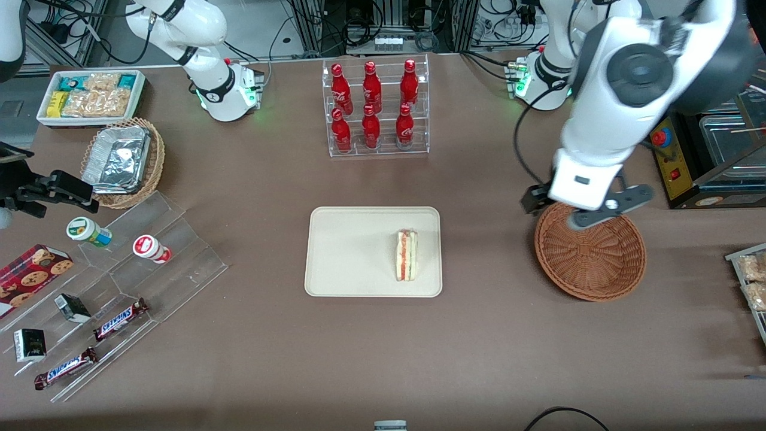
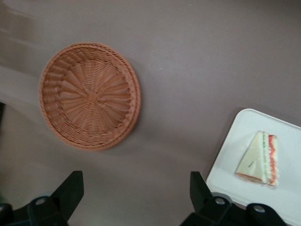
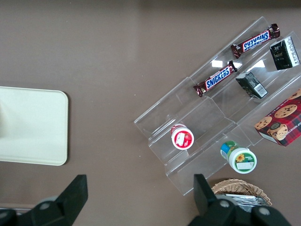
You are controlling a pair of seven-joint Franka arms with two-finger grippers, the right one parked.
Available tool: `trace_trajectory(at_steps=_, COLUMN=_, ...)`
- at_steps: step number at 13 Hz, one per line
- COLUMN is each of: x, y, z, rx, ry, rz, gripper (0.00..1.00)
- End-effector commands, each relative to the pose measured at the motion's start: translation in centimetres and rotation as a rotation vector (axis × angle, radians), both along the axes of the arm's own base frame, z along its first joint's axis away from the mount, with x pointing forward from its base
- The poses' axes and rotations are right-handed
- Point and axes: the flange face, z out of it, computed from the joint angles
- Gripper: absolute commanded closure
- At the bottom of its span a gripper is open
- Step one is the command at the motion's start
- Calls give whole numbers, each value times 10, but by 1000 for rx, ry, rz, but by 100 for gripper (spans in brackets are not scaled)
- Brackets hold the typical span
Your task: Place sandwich from basket to tray
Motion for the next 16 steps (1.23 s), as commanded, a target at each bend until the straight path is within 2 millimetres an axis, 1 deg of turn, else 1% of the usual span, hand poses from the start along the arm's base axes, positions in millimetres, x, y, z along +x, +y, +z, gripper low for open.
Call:
trace_trajectory(at_steps=1, x=-6, y=51, z=24, rx=-66, ry=19, rz=-50, gripper=0)
trace_trajectory(at_steps=2, x=-3, y=76, z=31, rx=-94, ry=16, rz=-59, gripper=0)
trace_trajectory(at_steps=4, x=0, y=124, z=35, rx=-138, ry=46, rz=-68, gripper=0)
trace_trajectory(at_steps=5, x=1, y=130, z=43, rx=-164, ry=34, rz=-90, gripper=0)
trace_trajectory(at_steps=7, x=-1, y=136, z=54, rx=-164, ry=44, rz=-98, gripper=0)
trace_trajectory(at_steps=9, x=-3, y=148, z=66, rx=-174, ry=49, rz=-113, gripper=0)
trace_trajectory(at_steps=11, x=-6, y=156, z=72, rx=-178, ry=64, rz=-125, gripper=0)
trace_trajectory(at_steps=13, x=-8, y=170, z=75, rx=-183, ry=75, rz=-126, gripper=0)
trace_trajectory(at_steps=16, x=-9, y=177, z=78, rx=-182, ry=80, rz=-127, gripper=0)
